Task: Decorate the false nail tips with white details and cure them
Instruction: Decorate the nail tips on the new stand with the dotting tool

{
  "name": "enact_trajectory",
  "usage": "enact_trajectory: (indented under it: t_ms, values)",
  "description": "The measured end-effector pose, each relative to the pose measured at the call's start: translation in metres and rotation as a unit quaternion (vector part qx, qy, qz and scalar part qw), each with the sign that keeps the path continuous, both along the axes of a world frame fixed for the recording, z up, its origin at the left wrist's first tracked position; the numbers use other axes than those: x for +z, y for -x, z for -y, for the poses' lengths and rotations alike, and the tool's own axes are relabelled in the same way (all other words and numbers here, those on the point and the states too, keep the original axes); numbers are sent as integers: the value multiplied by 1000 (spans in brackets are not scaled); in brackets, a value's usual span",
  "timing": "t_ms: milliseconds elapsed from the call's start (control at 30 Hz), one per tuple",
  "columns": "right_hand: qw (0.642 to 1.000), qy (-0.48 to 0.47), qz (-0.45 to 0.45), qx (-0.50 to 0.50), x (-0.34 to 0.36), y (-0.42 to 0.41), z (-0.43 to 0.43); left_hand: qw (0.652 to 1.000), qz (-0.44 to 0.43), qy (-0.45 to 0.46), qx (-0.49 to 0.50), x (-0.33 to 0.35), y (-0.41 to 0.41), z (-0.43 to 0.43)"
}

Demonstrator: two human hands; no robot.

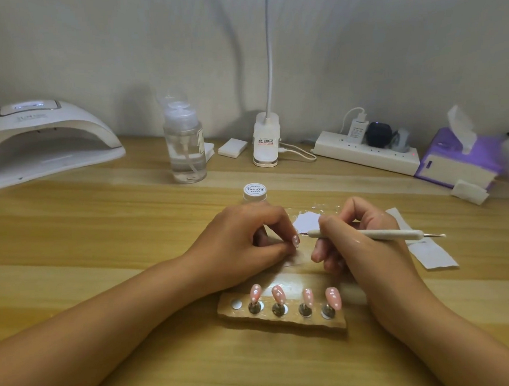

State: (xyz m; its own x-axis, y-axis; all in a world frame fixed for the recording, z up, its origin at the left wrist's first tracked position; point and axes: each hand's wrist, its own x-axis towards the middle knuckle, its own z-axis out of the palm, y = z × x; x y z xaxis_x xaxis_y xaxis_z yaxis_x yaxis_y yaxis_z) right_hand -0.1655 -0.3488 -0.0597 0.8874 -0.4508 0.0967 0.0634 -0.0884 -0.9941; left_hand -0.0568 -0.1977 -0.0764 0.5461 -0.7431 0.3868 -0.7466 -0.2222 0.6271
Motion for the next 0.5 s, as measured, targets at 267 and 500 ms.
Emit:
enact_trajectory:
  t_ms: [267, 500]
  values:
    - [1000, -13, 5, -3, 1, 0, -1, 1000, -5, -2, 0, 0, 1, 0]
    - [1000, -5, 2, 3, 1, 0, -1, 1000, 3, -3, 5, 0, 0, 0]
